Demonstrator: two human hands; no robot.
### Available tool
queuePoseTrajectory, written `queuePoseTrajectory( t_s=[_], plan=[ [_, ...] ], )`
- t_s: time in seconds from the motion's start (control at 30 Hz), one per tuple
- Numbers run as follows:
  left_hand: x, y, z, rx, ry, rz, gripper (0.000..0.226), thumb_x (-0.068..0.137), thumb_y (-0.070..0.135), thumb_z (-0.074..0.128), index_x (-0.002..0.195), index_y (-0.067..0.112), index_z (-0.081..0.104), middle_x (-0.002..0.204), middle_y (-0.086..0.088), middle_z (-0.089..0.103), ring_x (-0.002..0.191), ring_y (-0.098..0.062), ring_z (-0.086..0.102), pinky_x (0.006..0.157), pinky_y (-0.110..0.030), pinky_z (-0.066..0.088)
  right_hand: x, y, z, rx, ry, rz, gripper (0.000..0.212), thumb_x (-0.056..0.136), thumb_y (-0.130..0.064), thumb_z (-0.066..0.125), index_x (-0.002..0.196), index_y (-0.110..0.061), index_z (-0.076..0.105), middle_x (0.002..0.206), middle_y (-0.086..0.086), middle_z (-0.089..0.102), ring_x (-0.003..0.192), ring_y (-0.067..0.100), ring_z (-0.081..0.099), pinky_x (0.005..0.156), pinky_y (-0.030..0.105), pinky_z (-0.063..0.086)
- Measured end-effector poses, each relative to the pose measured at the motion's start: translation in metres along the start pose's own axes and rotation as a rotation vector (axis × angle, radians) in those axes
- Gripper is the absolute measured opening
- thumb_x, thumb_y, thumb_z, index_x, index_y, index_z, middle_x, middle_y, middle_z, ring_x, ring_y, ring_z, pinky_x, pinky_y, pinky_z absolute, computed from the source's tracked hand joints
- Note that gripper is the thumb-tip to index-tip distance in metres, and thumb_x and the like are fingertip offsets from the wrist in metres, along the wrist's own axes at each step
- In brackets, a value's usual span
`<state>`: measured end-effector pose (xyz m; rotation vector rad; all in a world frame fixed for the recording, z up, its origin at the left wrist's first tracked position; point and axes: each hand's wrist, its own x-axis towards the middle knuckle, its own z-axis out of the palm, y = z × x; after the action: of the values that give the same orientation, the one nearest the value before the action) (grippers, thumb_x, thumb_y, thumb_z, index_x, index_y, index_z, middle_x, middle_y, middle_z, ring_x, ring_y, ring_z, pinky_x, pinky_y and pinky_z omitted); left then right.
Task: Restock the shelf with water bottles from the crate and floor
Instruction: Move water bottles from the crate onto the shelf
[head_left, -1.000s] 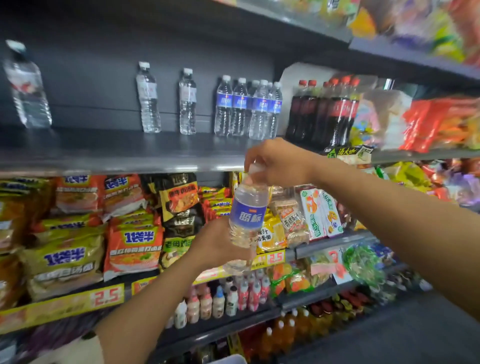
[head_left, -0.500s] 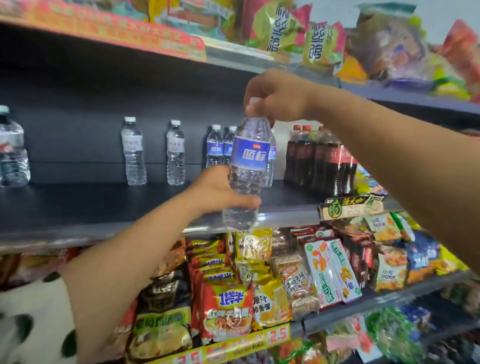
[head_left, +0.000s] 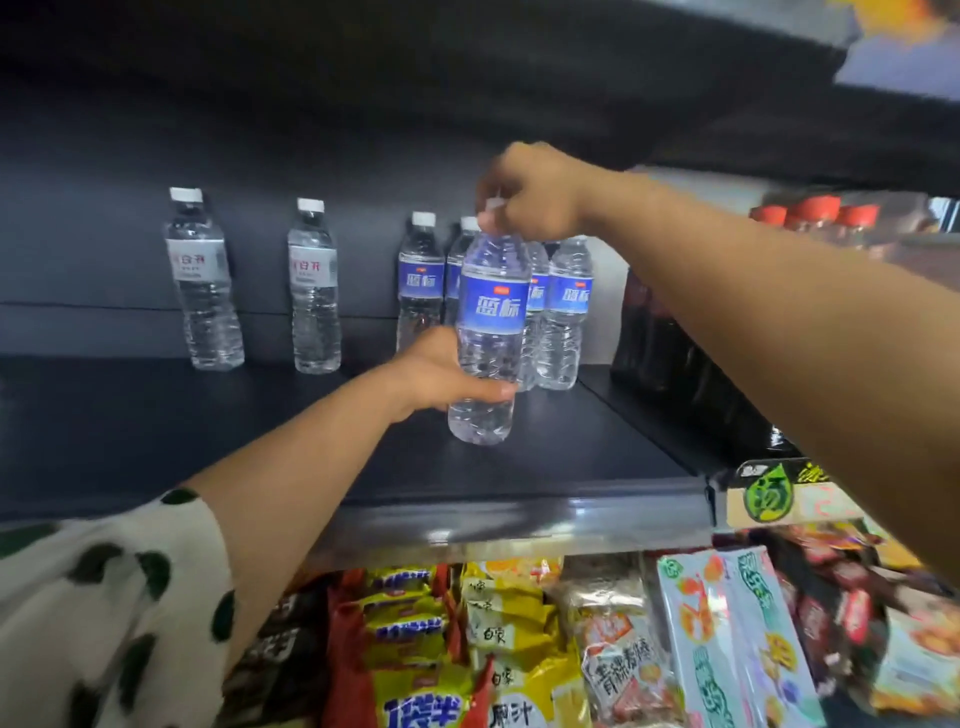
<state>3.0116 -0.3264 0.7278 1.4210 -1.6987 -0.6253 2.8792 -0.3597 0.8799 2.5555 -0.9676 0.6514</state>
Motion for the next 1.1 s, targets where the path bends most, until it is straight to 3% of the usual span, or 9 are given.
queuePoseTrajectory(
  t_s=[0.23, 0.37, 0.53, 0.63, 0.77, 0.93, 1.03, 1.1],
  plan=[
    [0.042, -0.017, 0.004, 0.041, 0.062, -0.068, 0.058, 0.061, 0.039, 0.088, 0.112, 0.022, 0.064, 0.104, 0.006, 0.070, 0.098, -0.011, 0.066, 0.080, -0.030, 0.055, 0.027, 0.030, 0.021, 0.050, -0.037, -0.033, 0.026, 0.088, -0.028, 0.063, 0.104, -0.008, 0.068, 0.092, 0.011, 0.067, 0.083, 0.022, 0.061, 0.077, 0.032, 0.048],
    [0.043, -0.023, 0.006, 0.037, 0.052, -0.128, 0.049, 0.066, 0.023, 0.088, 0.109, 0.022, 0.064, 0.101, 0.006, 0.071, 0.094, -0.011, 0.067, 0.080, -0.031, 0.057, 0.028, 0.033, 0.015, 0.020, -0.168, -0.073, 0.036, 0.081, -0.035, 0.074, 0.100, -0.006, 0.065, 0.088, 0.010, 0.066, 0.078, 0.024, 0.058, 0.067, 0.029, 0.042],
    [0.047, -0.028, 0.003, 0.097, 0.016, -0.181, 0.045, 0.065, 0.008, 0.087, 0.104, 0.016, 0.065, 0.098, -0.002, 0.072, 0.085, -0.010, 0.068, 0.071, -0.027, 0.059, 0.037, 0.033, 0.018, -0.059, -0.176, -0.111, 0.048, 0.069, -0.039, 0.082, 0.102, -0.010, 0.065, 0.093, 0.007, 0.066, 0.083, 0.027, 0.060, 0.074, 0.034, 0.051],
    [0.061, -0.032, -0.001, 0.154, 0.037, -0.203, 0.049, 0.064, 0.012, 0.089, 0.106, 0.013, 0.064, 0.102, -0.005, 0.070, 0.094, -0.017, 0.067, 0.081, -0.036, 0.059, 0.044, 0.038, 0.025, -0.075, -0.175, -0.091, 0.050, 0.071, -0.040, 0.081, 0.107, -0.010, 0.065, 0.097, 0.008, 0.066, 0.086, 0.028, 0.060, 0.073, 0.033, 0.047],
    [0.084, -0.045, -0.006, 0.180, 0.061, -0.210, 0.050, 0.065, 0.012, 0.088, 0.108, 0.012, 0.064, 0.104, -0.006, 0.070, 0.099, -0.021, 0.066, 0.080, -0.034, 0.058, 0.059, 0.047, 0.042, -0.075, -0.137, -0.057, 0.052, 0.070, -0.042, 0.081, 0.109, -0.011, 0.064, 0.098, 0.006, 0.065, 0.086, 0.026, 0.058, 0.072, 0.029, 0.041],
    [0.112, -0.056, -0.008, 0.301, 0.155, -0.192, 0.067, 0.056, 0.020, 0.093, 0.115, 0.013, 0.061, 0.111, -0.002, 0.067, 0.104, -0.022, 0.063, 0.097, -0.038, 0.050, 0.078, 0.057, 0.057, -0.092, -0.123, -0.023, 0.050, 0.070, -0.044, 0.080, 0.106, -0.015, 0.062, 0.098, 0.004, 0.060, 0.089, 0.028, 0.057, 0.076, 0.033, 0.045],
    [0.122, -0.061, -0.006, 0.352, 0.197, -0.202, 0.069, 0.052, 0.028, 0.095, 0.111, 0.014, 0.062, 0.109, -0.001, 0.067, 0.102, -0.022, 0.063, 0.095, -0.039, 0.051, 0.083, 0.062, 0.062, -0.071, -0.120, -0.031, 0.039, 0.073, -0.038, 0.080, 0.104, -0.024, 0.061, 0.101, 0.001, 0.057, 0.091, 0.024, 0.054, 0.080, 0.034, 0.046],
    [0.127, -0.066, -0.006, 0.351, 0.215, -0.192, 0.068, 0.049, 0.031, 0.095, 0.106, 0.015, 0.064, 0.105, 0.000, 0.068, 0.099, -0.021, 0.064, 0.094, -0.039, 0.052, 0.087, 0.065, 0.065, -0.077, -0.113, -0.017, 0.046, 0.073, -0.040, 0.080, 0.110, -0.024, 0.059, 0.106, 0.000, 0.057, 0.095, 0.025, 0.055, 0.086, 0.040, 0.049]
  ],
)
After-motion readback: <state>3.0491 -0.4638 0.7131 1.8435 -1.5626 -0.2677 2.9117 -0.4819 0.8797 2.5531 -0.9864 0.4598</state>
